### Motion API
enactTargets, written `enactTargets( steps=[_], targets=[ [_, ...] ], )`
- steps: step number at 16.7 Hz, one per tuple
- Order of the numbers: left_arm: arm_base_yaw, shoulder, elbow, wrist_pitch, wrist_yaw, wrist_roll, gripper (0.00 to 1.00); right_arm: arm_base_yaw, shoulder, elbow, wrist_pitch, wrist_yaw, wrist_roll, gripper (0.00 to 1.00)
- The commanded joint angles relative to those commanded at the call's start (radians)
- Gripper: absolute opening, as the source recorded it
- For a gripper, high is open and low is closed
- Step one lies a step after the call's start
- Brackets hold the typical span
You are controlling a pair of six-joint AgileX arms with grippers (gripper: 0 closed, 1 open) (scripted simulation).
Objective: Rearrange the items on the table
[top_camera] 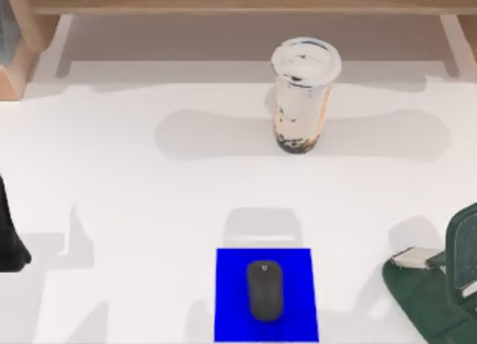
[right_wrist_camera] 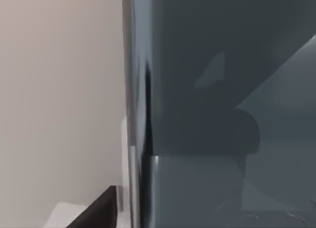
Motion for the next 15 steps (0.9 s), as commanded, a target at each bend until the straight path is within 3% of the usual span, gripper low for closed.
enactTargets(
  steps=[1,14,15],
  targets=[
    [0.0,0.0,0.0,0.0,0.0,0.0,1.0,0.0,0.0,0.0,0.0,0.0,0.0,1.0],
    [0.0,0.0,0.0,0.0,0.0,0.0,1.0,0.0,0.0,0.0,0.0,0.0,0.0,0.02],
    [0.0,0.0,0.0,0.0,0.0,0.0,1.0,0.0,0.0,0.0,0.0,0.0,0.0,0.0]
  ],
)
